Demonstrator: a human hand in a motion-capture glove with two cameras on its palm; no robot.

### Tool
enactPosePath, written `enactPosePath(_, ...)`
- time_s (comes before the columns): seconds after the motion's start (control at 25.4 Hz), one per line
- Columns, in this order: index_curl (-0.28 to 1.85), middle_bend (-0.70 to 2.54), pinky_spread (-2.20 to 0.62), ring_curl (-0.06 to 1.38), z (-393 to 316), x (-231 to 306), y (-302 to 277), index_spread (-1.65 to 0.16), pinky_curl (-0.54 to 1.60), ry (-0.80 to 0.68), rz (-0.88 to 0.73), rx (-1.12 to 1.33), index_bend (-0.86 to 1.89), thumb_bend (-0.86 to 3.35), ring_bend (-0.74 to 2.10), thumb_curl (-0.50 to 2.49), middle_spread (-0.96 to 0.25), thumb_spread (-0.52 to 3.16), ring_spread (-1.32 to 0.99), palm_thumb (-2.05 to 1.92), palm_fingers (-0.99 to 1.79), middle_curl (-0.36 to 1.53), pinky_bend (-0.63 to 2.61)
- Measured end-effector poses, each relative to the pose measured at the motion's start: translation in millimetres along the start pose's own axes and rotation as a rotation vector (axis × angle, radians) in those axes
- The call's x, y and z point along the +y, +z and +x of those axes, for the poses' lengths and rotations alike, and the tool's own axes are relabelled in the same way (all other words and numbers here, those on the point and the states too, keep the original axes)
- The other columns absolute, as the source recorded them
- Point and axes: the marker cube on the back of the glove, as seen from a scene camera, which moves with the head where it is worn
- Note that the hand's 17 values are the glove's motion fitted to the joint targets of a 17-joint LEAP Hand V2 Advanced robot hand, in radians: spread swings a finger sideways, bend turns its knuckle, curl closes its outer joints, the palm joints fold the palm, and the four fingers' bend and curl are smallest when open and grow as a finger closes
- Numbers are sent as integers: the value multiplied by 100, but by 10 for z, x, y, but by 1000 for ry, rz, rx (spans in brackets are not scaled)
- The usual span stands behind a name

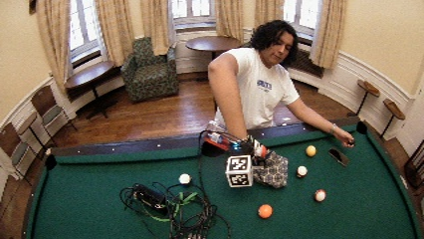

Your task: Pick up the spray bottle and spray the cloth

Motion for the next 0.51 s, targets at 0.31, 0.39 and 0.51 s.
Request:
enactPosePath(0.31, 64, 60, -33, 50, 118, -119, 56, -28, 44, 37, -16, 12, 21, -3, 80, 85, -21, 51, -22, 90, 135, 58, 54)
enactPosePath(0.39, 64, 60, -33, 50, 129, -126, 68, -28, 43, 35, -19, 6, 21, -3, 80, 85, -21, 52, -22, 90, 135, 58, 54)
enactPosePath(0.51, 64, 60, -33, 50, 131, -125, 76, -28, 43, 28, -18, 2, 20, -3, 80, 85, -21, 52, -22, 90, 135, 58, 54)
